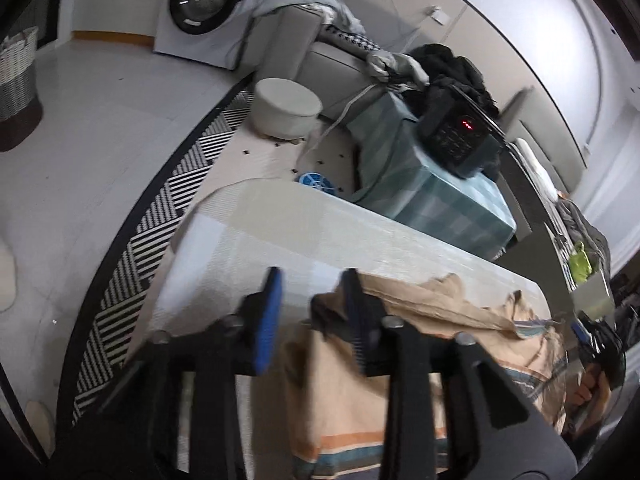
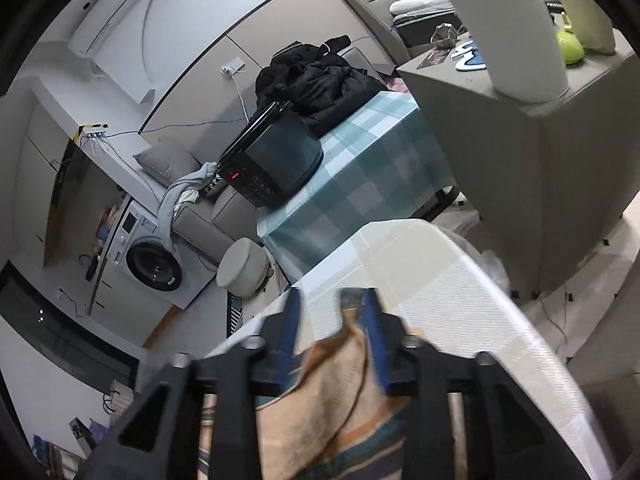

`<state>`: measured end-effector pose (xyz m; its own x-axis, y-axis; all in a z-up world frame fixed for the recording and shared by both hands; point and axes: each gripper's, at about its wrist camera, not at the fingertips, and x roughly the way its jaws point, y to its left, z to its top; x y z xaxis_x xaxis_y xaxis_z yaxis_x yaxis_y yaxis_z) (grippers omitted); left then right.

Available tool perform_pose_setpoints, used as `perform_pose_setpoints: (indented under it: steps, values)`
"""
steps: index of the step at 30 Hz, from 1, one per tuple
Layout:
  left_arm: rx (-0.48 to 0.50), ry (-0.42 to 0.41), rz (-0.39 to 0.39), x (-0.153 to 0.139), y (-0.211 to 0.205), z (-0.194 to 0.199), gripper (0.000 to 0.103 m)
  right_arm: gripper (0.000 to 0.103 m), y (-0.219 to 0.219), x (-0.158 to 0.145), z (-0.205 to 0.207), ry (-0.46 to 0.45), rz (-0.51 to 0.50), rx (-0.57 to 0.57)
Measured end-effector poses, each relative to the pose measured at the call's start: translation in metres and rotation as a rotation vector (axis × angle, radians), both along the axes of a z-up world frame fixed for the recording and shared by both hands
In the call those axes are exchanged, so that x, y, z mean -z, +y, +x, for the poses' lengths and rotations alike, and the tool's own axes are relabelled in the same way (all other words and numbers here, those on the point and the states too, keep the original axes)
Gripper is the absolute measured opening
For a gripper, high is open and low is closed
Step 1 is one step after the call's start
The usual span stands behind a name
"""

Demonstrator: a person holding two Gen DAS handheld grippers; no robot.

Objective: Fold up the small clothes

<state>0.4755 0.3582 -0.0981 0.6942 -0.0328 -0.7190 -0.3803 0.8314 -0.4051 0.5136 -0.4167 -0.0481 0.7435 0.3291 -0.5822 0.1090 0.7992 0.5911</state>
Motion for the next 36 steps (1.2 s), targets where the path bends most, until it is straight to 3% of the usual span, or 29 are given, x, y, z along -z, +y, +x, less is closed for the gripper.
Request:
perform_pose_setpoints:
  steps: [3,7,11,15,18,20,22,25,28,31,34,36]
  values:
    - [0.002,0.008,0.008,0.002,-0.002,-0.009,0.035,0.047,0.001,-0.009,-0.020,-0.010,-0.003,-0.067]
    - [-0.001,-0.008,0.036,-0.011,-0.017,-0.032,0.044,0.047,0.029,-0.005,-0.036,0.069,0.009,-0.231]
    - [-0.033,-0.017,0.092,-0.026,-0.026,-0.062,0.052,0.047,0.056,0.009,-0.039,0.143,-0.036,-0.317]
    - [-0.024,-0.007,0.091,-0.033,-0.034,-0.079,0.052,0.047,0.061,0.030,-0.026,0.211,-0.045,-0.302]
    - [0.054,-0.010,0.100,-0.034,-0.045,-0.074,0.052,0.044,0.060,0.043,-0.010,0.238,-0.046,-0.265]
    - [0.077,0.012,0.111,-0.029,-0.053,-0.061,0.052,0.018,0.058,0.050,0.000,0.257,-0.054,-0.233]
    - [0.088,0.035,0.108,-0.018,-0.056,-0.043,0.052,0.004,0.059,0.052,0.008,0.250,-0.066,-0.209]
    - [0.099,0.031,0.075,-0.010,-0.059,-0.028,0.052,0.002,0.058,0.046,0.013,0.200,-0.015,-0.210]
    - [0.101,0.010,0.090,-0.008,-0.061,-0.021,0.052,0.002,0.053,0.031,0.024,0.129,0.004,-0.177]
    - [0.093,-0.017,0.070,-0.009,-0.057,-0.018,0.052,0.007,0.041,0.032,0.043,0.165,-0.030,-0.076]
    - [0.118,-0.006,0.075,-0.013,-0.059,-0.023,0.052,0.012,0.034,0.035,0.041,0.216,0.009,-0.108]
    - [0.161,-0.011,0.082,-0.019,-0.066,-0.024,0.052,0.016,0.040,0.024,0.032,0.184,-0.038,-0.143]
